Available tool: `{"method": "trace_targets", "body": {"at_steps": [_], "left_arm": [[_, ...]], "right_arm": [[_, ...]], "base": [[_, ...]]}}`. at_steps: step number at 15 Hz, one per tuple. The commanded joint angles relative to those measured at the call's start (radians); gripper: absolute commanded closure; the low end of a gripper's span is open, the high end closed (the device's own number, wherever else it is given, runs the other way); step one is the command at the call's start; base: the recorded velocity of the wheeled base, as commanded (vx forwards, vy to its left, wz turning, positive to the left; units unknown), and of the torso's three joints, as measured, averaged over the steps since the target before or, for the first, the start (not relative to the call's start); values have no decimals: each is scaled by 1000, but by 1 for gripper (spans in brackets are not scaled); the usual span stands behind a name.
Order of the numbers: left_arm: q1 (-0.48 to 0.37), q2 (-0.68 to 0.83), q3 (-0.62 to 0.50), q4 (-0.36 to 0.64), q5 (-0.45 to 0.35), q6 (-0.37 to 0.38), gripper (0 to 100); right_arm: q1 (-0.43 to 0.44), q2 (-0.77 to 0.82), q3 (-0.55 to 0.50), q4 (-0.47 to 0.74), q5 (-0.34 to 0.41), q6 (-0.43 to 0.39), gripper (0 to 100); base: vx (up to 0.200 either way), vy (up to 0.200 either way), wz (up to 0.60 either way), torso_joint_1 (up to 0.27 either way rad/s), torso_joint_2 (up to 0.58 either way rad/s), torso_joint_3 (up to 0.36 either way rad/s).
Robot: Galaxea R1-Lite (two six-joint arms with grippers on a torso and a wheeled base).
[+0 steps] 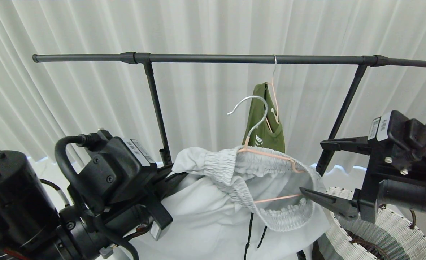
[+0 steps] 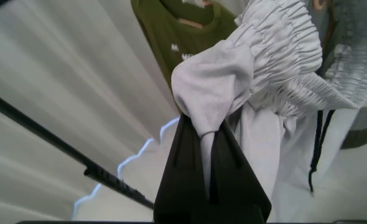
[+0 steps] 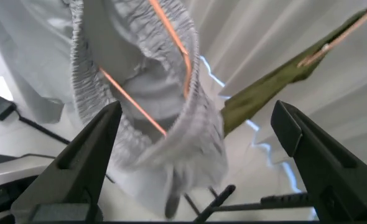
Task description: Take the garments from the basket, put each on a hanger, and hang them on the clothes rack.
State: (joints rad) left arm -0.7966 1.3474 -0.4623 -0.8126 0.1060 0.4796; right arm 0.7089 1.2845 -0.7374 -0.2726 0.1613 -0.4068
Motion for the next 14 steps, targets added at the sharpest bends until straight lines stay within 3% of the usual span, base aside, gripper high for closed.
{"method": "trace_targets", "body": {"at_steps": [1,6,14], "left_arm": [[0,-2,-1,-10,1,2,100],[0,-2,-6,-48,0,24,100],[0,-7,-7,-56,-34,39,100]], "right_arm": [[15,72,-46,1,15,-4,0],[34,174,-117,4,29,-6,0],[43,210,-143,10,35,-3,0]], "base": [[0,0,0,0,0,0],[0,0,0,0,0,0],[0,0,0,0,0,0]]}}
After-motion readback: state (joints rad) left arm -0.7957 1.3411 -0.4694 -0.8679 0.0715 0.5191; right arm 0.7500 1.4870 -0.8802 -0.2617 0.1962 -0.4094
